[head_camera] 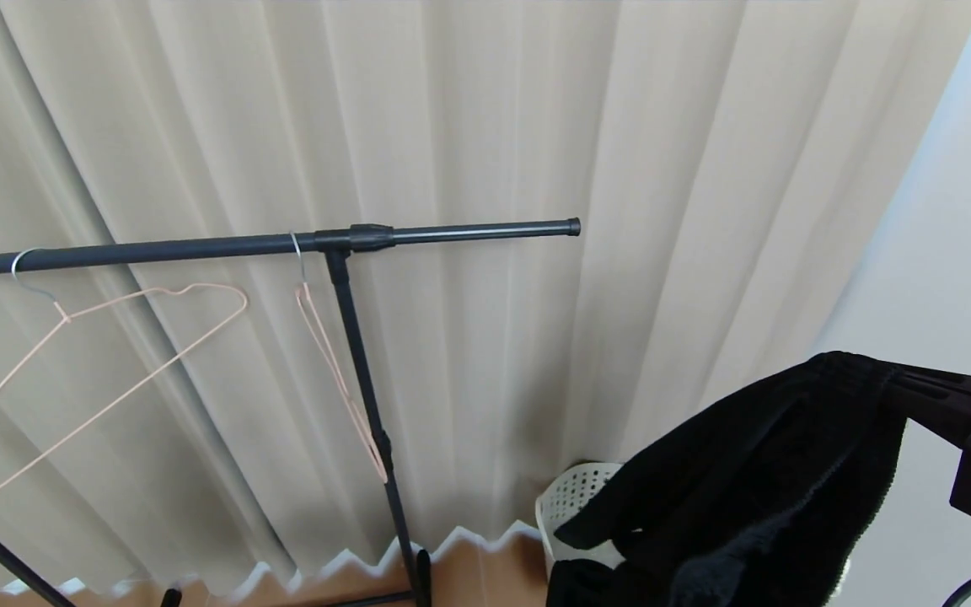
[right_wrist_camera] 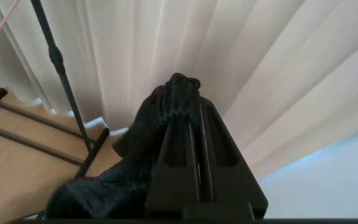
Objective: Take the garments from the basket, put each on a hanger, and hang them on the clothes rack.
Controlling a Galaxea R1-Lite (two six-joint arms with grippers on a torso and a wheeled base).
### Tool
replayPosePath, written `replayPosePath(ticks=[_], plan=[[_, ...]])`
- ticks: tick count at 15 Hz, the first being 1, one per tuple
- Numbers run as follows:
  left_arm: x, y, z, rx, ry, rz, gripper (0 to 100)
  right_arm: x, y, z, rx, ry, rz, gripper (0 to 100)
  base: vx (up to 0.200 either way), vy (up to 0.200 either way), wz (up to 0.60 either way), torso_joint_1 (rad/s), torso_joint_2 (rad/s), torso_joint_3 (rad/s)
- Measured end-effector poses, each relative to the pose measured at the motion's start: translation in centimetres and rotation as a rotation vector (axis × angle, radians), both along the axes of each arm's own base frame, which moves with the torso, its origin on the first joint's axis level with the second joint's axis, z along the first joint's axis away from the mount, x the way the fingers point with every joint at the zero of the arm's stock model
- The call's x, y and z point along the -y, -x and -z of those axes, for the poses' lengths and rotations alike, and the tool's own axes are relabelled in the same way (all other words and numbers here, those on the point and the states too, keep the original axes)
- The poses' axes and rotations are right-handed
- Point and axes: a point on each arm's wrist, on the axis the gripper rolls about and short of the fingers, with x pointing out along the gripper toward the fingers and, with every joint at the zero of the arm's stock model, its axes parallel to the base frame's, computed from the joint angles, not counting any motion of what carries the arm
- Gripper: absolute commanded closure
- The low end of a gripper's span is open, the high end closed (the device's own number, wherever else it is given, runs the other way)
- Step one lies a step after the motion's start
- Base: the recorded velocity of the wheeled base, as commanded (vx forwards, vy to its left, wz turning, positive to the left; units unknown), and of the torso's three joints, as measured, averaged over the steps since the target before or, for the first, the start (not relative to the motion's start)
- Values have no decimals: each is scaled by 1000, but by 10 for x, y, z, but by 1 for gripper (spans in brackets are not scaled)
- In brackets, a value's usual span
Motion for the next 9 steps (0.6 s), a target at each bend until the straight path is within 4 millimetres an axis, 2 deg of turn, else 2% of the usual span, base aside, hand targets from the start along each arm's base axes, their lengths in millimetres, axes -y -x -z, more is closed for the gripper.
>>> replayPosePath(ticks=[1, 2, 9], plan=[[0, 0, 0, 0, 0, 0, 0, 0, 0, 0, 0, 0, 0, 100, -200, 0, 0, 2, 2, 2], [0, 0, 0, 0, 0, 0, 0, 0, 0, 0, 1, 0, 0, 100, -200, 200, 0, -12, -2, 2], [0, 0, 0, 1, 1, 0, 0, 0, 1, 0, 3, -1, 0, 100, 0, 200, 0, 0, 3, 2]])
